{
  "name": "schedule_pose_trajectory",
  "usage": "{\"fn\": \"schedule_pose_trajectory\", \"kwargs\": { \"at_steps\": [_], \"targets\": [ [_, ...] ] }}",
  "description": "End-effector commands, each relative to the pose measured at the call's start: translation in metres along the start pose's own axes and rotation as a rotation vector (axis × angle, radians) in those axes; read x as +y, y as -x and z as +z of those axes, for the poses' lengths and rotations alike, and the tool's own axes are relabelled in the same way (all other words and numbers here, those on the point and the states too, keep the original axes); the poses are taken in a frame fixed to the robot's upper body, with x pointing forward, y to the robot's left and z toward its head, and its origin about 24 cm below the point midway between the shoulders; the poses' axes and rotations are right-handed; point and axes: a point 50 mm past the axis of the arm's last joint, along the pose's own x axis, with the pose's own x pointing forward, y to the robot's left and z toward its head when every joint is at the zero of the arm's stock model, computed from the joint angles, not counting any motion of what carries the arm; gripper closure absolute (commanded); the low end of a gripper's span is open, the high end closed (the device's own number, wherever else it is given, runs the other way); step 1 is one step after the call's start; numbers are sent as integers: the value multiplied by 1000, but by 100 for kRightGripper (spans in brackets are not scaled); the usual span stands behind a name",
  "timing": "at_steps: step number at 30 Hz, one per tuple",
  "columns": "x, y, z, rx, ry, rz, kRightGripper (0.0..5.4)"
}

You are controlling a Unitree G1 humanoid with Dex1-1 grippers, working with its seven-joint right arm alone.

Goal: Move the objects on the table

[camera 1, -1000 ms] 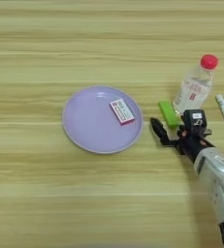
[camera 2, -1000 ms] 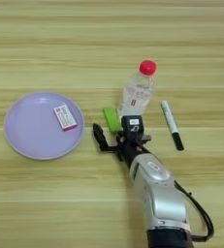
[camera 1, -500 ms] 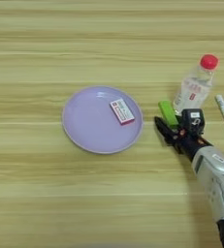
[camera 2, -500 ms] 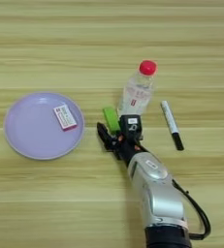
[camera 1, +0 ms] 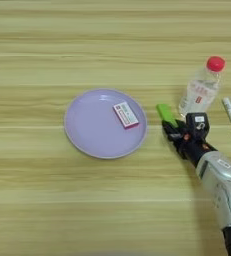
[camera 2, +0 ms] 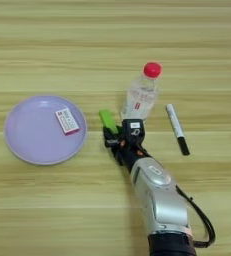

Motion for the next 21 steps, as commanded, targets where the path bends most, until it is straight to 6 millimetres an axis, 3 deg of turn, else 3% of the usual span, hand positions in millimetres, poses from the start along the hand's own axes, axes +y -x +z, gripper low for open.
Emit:
{"fn": "schedule_pose_trajectory", "kwargs": {
  "at_steps": [1,21],
  "targets": [
    [2,-3,19,-73,25,10,398],
    [15,3,54,-190,80,46,399]
  ]
}}
